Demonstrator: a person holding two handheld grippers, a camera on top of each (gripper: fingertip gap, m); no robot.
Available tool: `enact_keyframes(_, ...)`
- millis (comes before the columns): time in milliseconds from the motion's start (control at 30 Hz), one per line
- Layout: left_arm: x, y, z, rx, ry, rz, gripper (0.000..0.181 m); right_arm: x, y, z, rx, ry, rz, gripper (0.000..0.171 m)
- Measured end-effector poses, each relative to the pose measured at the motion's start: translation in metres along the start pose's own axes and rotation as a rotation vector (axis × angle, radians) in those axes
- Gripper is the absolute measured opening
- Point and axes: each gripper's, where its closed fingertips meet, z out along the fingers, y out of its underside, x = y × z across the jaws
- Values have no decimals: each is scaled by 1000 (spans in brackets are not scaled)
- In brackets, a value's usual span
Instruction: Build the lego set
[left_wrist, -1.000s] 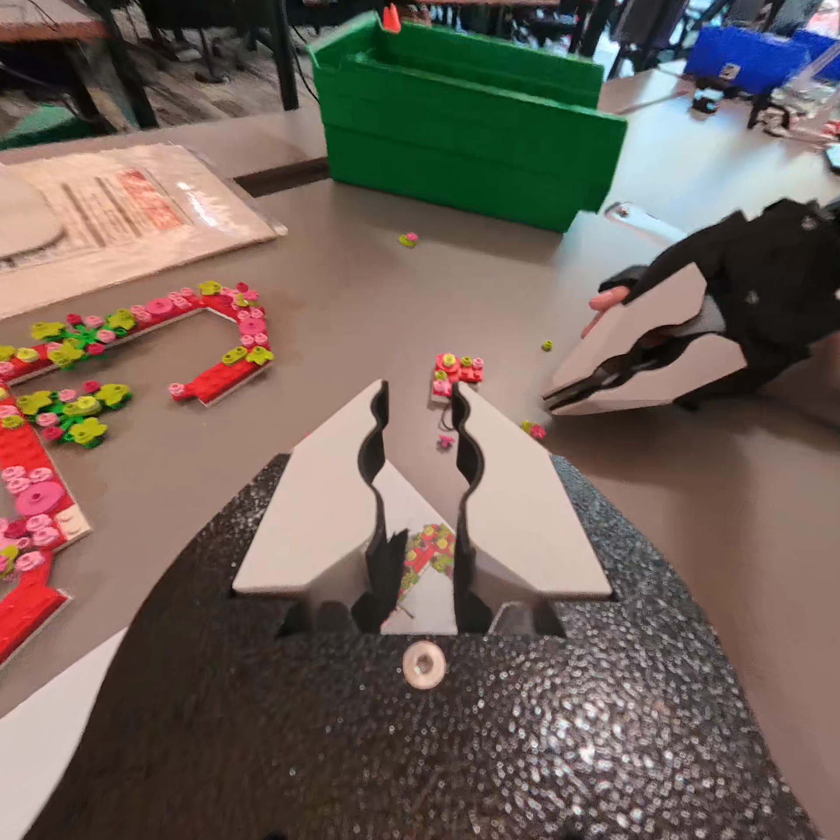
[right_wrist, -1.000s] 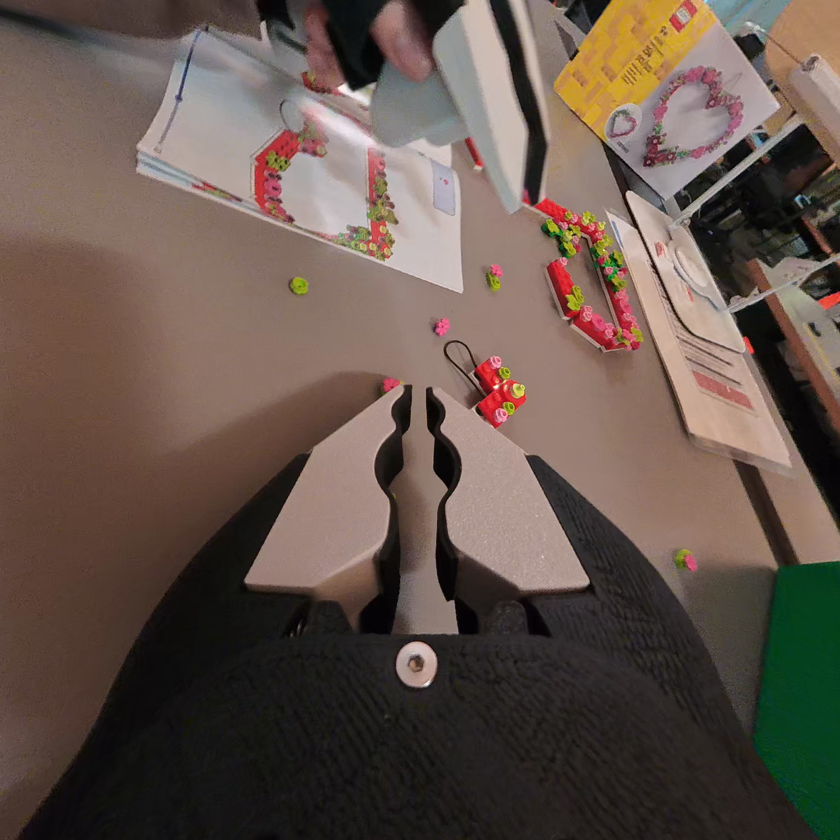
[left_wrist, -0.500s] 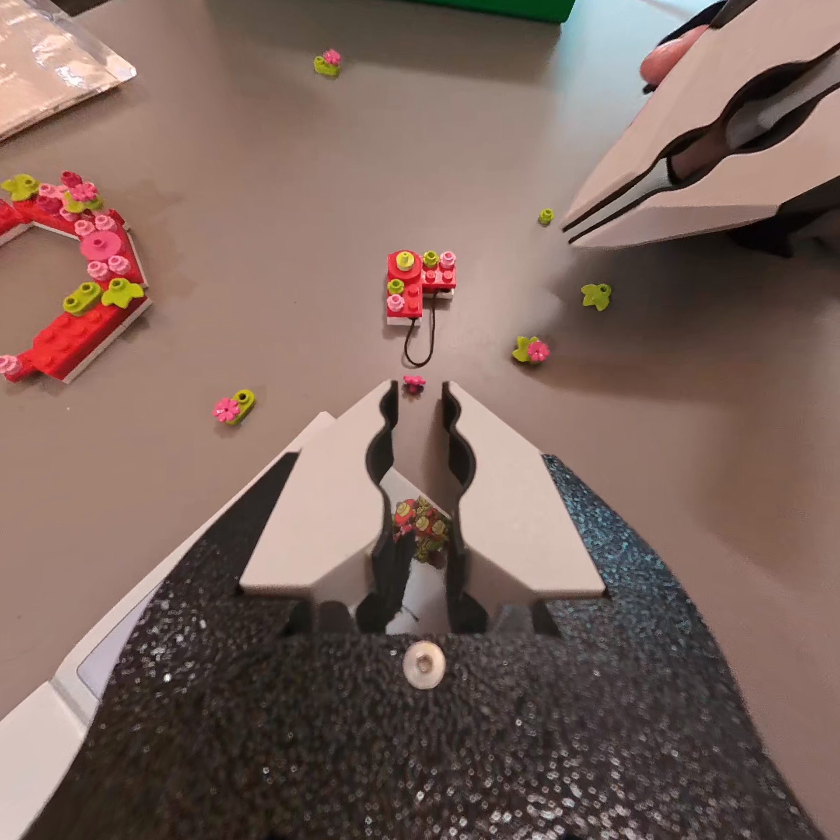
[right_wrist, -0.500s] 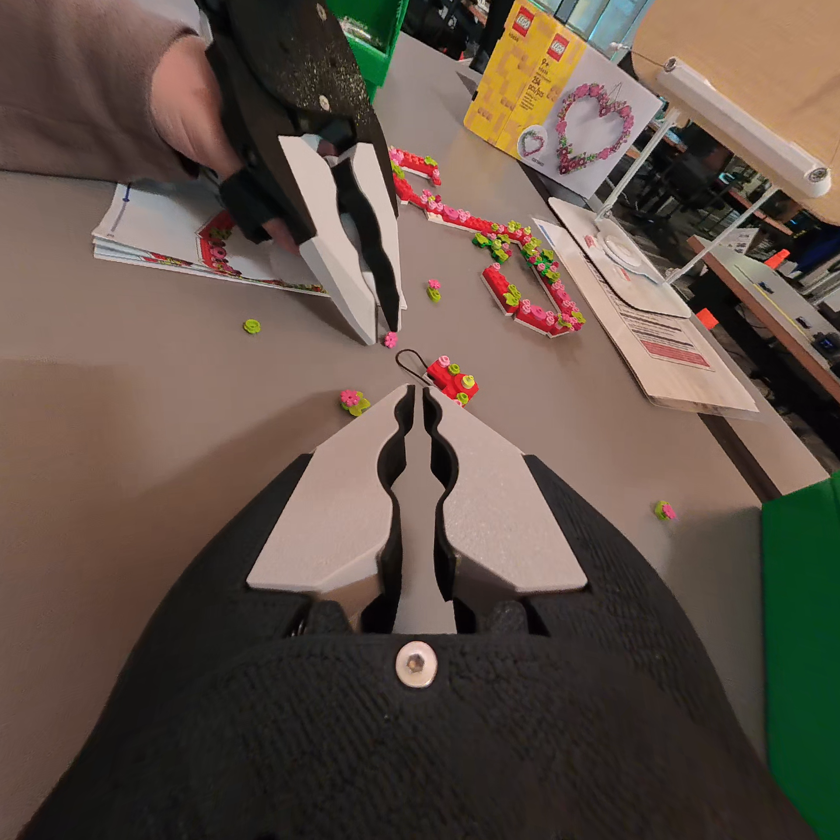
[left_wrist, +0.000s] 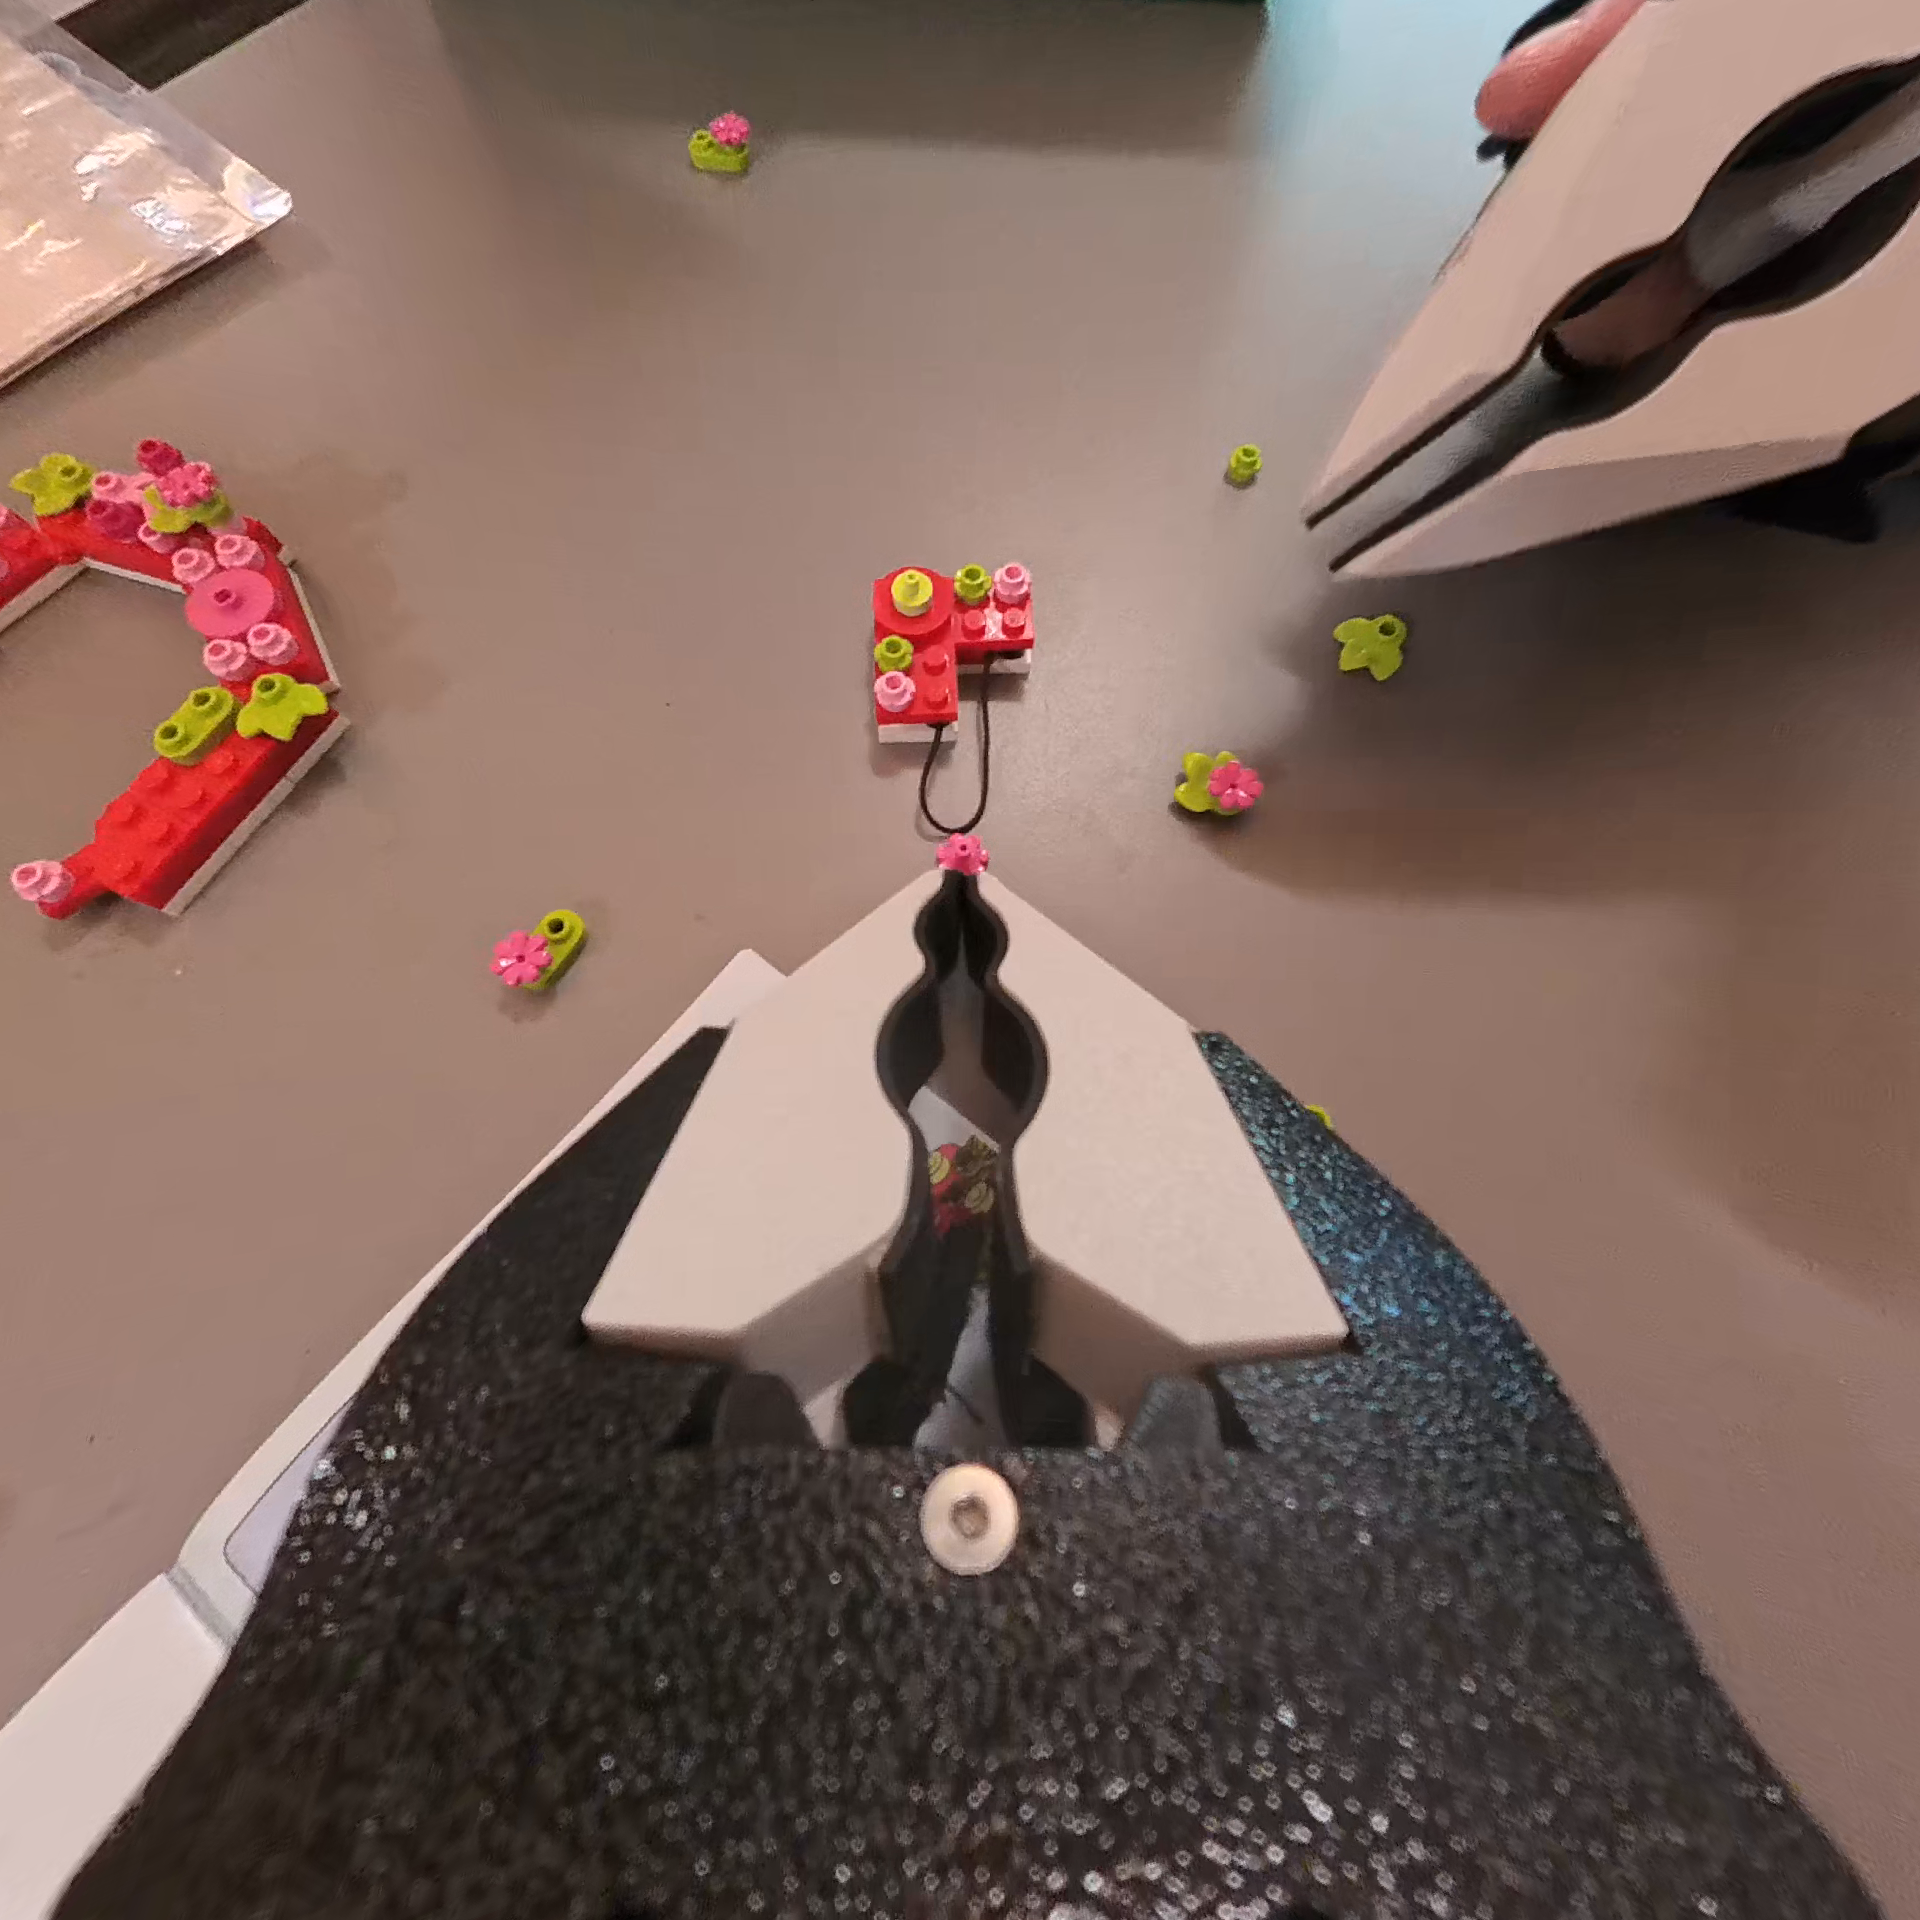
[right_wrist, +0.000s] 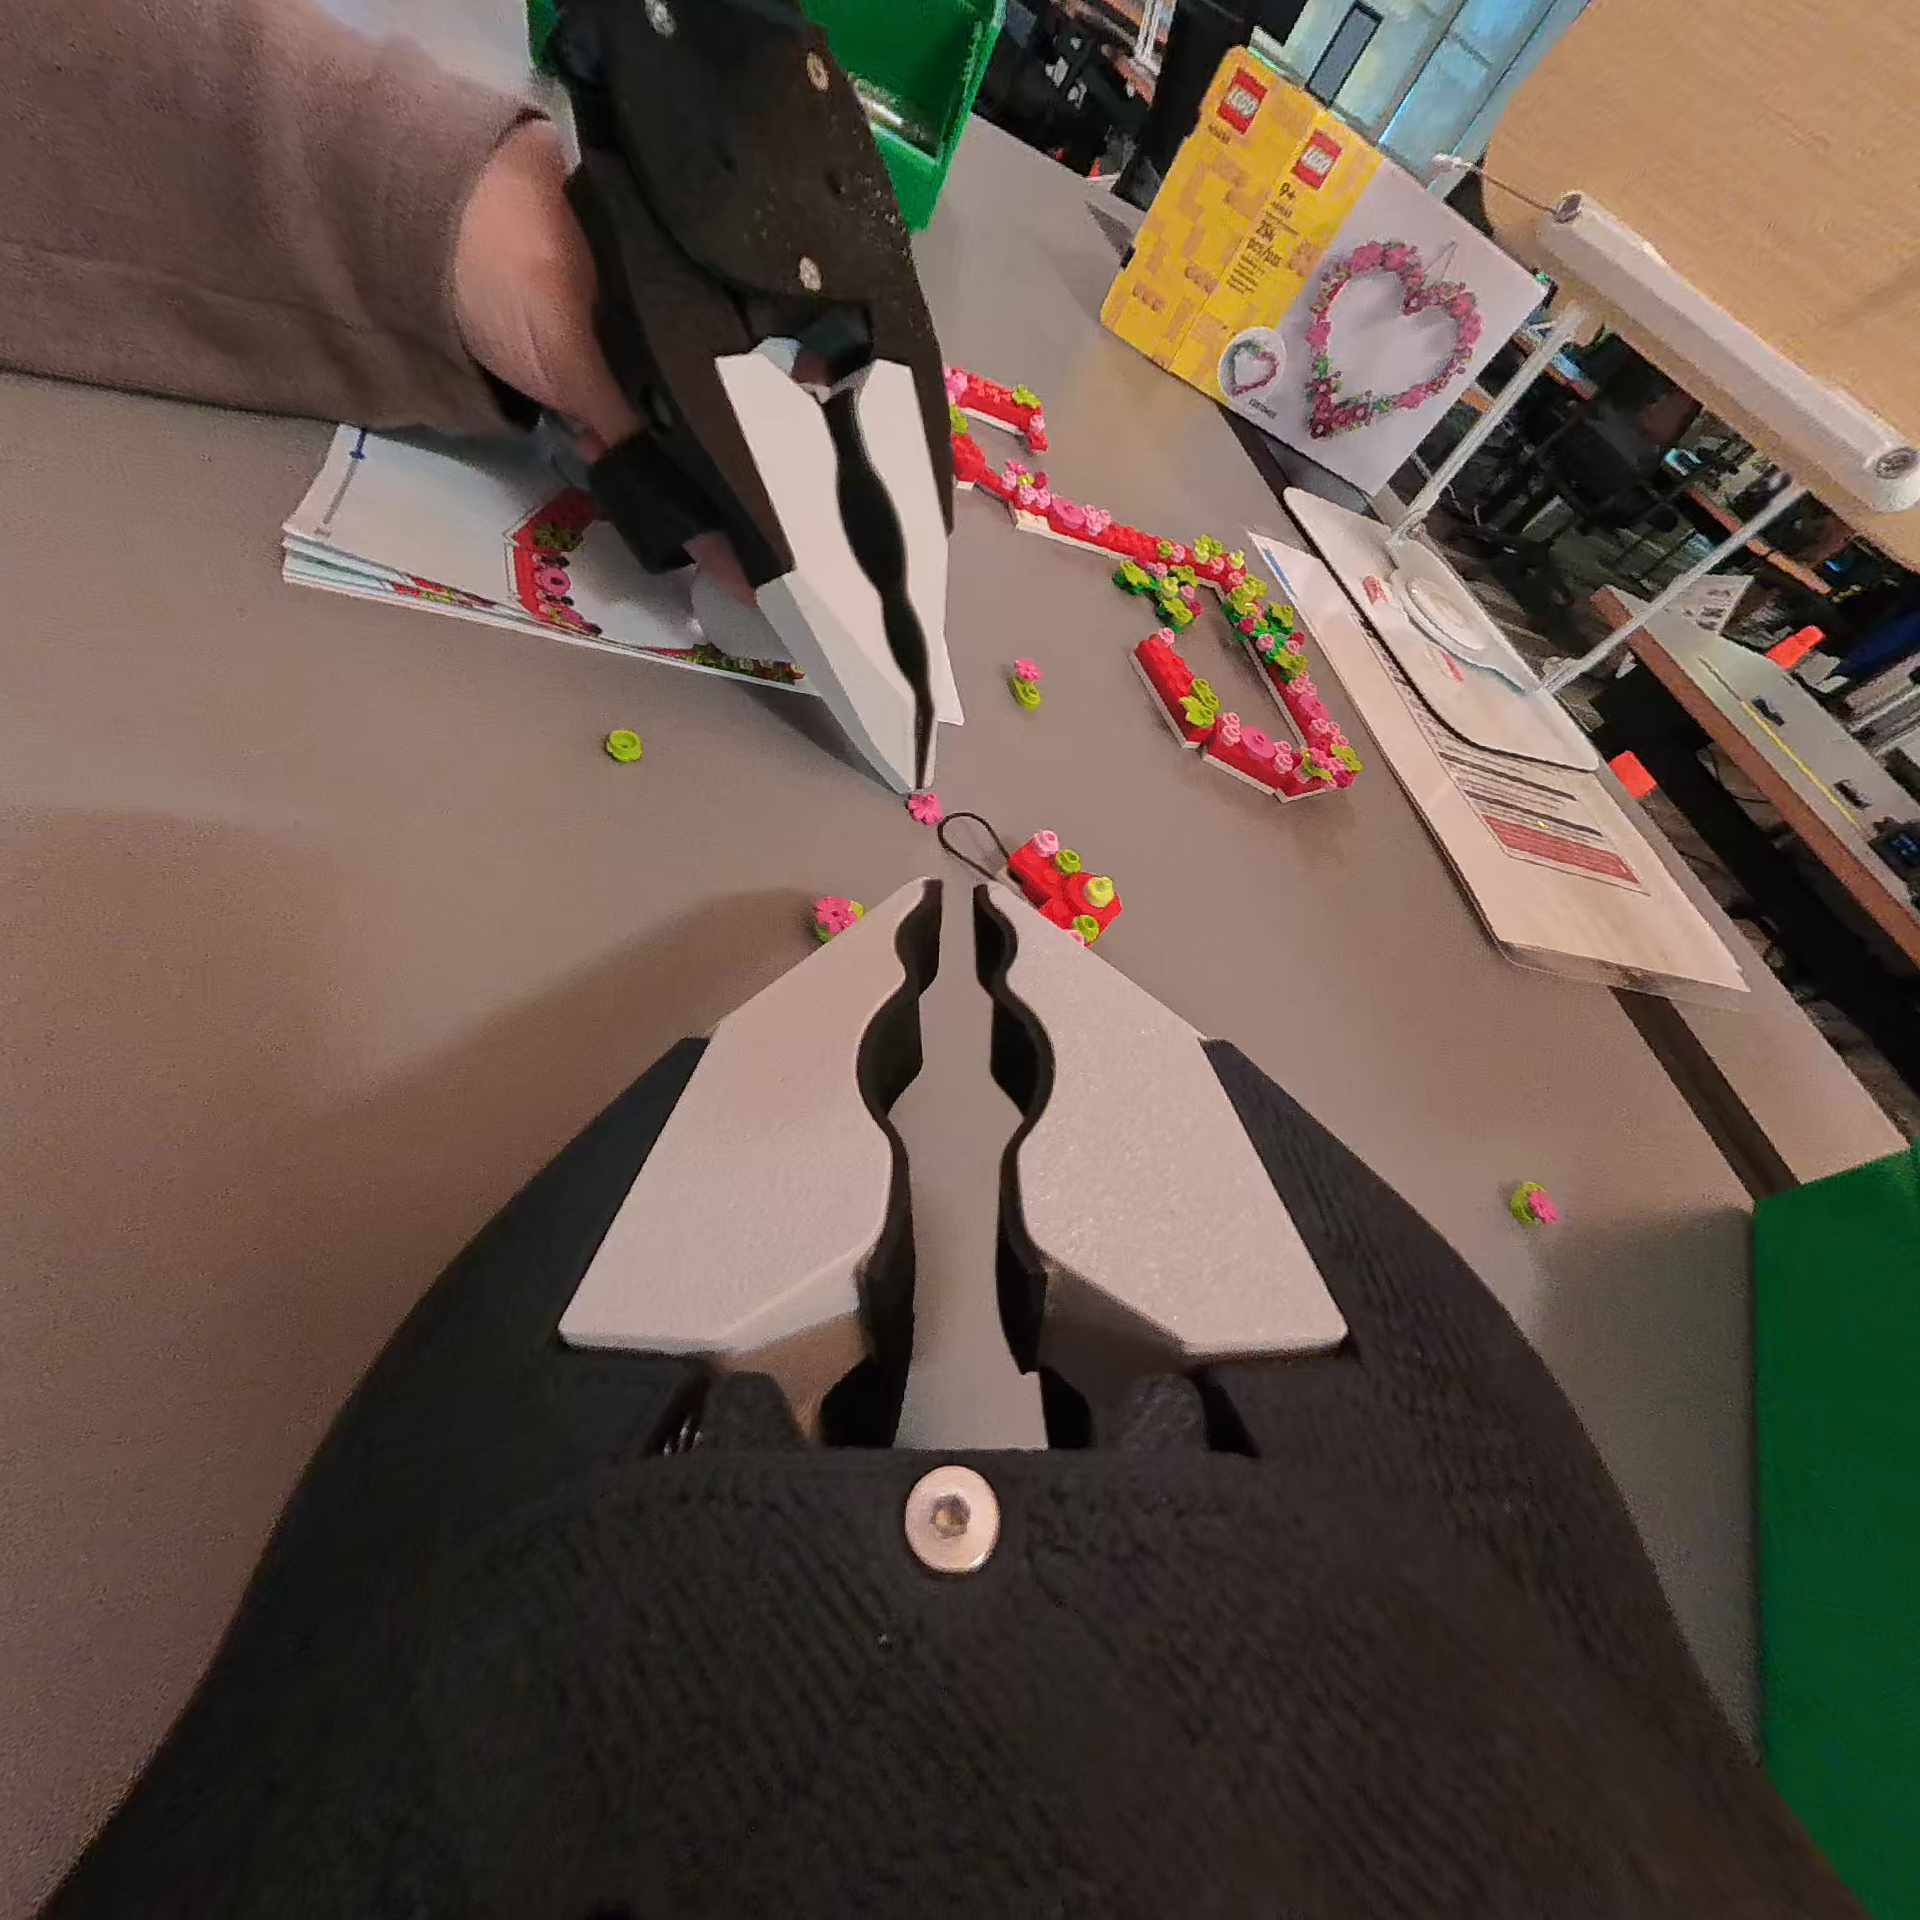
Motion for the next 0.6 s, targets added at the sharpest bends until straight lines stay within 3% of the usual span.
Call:
enact_keyframes(100,-2,-2,-1,18,-15,-5,0,-2,1,1,-9,-5,-17,5)
enact_keyframes(167,0,-3,0,23,5,-15,23,-2,0,1,-7,-8,-15,4)
enact_keyframes(600,-1,-7,4,26,17,-46,8,-2,1,2,-9,-12,-3,4)
